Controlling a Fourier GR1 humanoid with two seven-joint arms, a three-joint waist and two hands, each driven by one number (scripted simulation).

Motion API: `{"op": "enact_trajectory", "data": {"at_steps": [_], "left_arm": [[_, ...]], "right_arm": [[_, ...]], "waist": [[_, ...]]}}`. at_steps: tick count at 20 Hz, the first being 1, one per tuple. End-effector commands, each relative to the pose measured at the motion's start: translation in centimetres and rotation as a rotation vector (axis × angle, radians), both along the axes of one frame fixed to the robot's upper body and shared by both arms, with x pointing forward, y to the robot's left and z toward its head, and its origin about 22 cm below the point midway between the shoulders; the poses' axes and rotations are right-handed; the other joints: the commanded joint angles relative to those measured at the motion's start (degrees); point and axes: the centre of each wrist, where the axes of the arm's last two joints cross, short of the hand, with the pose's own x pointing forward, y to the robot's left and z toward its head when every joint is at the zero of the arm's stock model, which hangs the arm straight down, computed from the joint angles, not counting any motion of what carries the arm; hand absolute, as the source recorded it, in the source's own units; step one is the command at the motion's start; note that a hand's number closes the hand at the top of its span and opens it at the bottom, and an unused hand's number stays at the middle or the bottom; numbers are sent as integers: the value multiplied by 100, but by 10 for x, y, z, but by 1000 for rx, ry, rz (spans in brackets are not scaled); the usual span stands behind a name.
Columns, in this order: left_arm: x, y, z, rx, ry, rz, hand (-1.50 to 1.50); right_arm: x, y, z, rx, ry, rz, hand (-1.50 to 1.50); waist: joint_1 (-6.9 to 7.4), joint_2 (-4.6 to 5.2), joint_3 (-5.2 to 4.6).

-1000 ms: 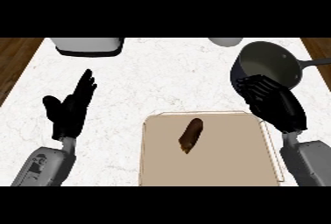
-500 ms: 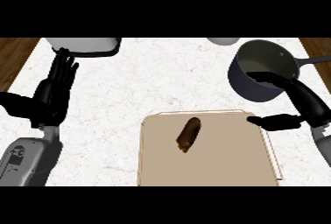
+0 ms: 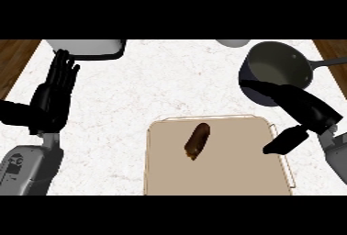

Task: Pick the sweet potato from the tray and place it in the pot

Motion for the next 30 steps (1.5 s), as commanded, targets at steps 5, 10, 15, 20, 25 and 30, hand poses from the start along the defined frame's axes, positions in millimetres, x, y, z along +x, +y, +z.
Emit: {"op": "enact_trajectory", "data": {"at_steps": [5,10,15,20,25,30], "left_arm": [[-13,-3,-4,2,-9,11,0],[-12,4,-7,-6,2,1,0],[-8,-7,10,1,-4,12,0],[-25,15,-22,1,6,10,0],[-19,9,-2,12,4,-8,0],[-12,-9,0,5,-8,20,0]], "right_arm": [[6,84,13,-194,113,22,-150],[22,113,-12,-253,212,3,-150],[7,116,-27,-275,293,-13,-150],[-6,111,-53,-284,302,-11,-150],[-11,138,-62,-260,262,34,-150],[-1,130,-50,-261,238,45,-150]], "waist": [[34,0,6],[31,19,8],[-23,5,10],[-27,5,10],[-24,5,11],[-31,5,11]]}}
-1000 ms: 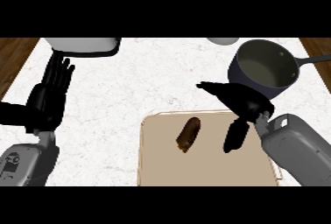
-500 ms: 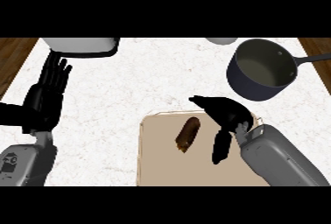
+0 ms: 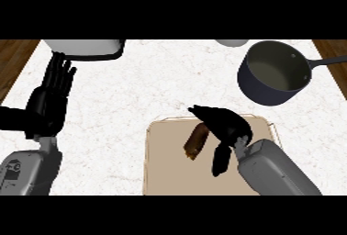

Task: Pick the sweet potato from the tray and place it in the pot

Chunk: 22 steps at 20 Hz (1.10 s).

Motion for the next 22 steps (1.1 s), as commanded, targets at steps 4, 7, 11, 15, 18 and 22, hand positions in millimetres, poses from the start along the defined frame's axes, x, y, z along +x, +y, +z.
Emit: {"op": "enact_trajectory", "data": {"at_steps": [4,7,11,15,18,22], "left_arm": [[-7,5,6,-5,-8,12,0],[8,-8,2,-12,12,-10,0],[-12,2,1,-11,0,-12,0],[7,5,-3,2,18,3,0],[-8,-7,20,-17,5,-32,0],[1,17,-10,-15,9,14,0]], "right_arm": [[18,5,-30,-112,-6,-28,-150],[2,-3,-51,-112,-9,-45,-150],[2,16,-65,-113,7,-56,-150],[12,-2,-73,-101,3,-31,-150],[14,22,-98,-99,10,-21,-150],[7,34,-97,-48,42,-22,-150]], "waist": [[40,5,1],[-7,5,1],[20,-2,0],[-2,4,0],[45,5,2],[1,5,-1]]}}
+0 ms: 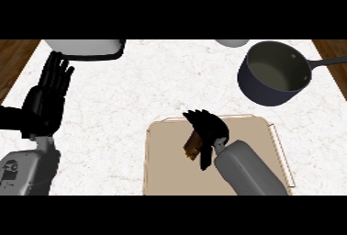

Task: Pick the sweet potato from the tray and place it in the pot

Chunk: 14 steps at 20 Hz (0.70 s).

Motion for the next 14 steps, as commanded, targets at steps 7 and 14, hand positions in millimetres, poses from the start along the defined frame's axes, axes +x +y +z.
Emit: {"op": "enact_trajectory", "data": {"at_steps": [7,14], "left_arm": [[-1,-2,0,2,-5,-10,0],[-9,3,13,-9,-19,-14,0]], "right_arm": [[-13,23,-23,61,-43,212,150],[-12,28,-40,27,-99,169,150]], "waist": [[19,19,10],[120,27,13]]}}
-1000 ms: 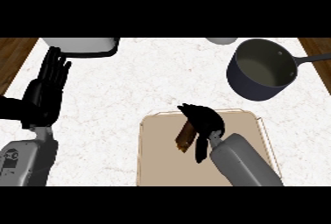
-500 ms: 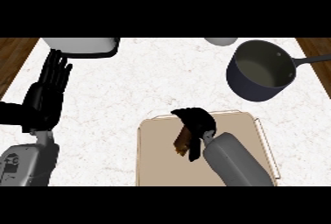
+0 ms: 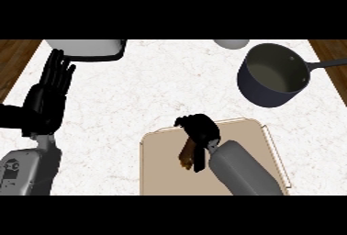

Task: Pick the sweet potato from the tray and place it in the pot

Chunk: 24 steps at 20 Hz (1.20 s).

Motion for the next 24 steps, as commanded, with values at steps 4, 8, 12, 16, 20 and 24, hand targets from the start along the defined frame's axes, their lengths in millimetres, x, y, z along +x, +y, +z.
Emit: {"op": "enact_trajectory", "data": {"at_steps": [4,8,12,16,20,24], "left_arm": [[6,-22,8,-1,6,-10,0],[-6,5,-6,4,19,25,0],[-2,14,1,-3,5,47,0],[-20,6,-18,-19,26,48,0],[-7,1,-7,0,3,54,0],[-7,10,-5,-3,4,30,0]], "right_arm": [[-3,22,14,-50,-127,-5,150],[-73,30,8,122,-231,306,150],[-124,38,27,277,-336,412,150],[-148,-14,58,360,-459,259,150],[-140,-45,101,347,-665,85,150],[-138,-83,140,424,-809,-64,150]], "waist": [[-25,86,60],[-118,30,61],[-234,7,60],[-246,0,60],[-247,48,59],[-205,59,60]]}}
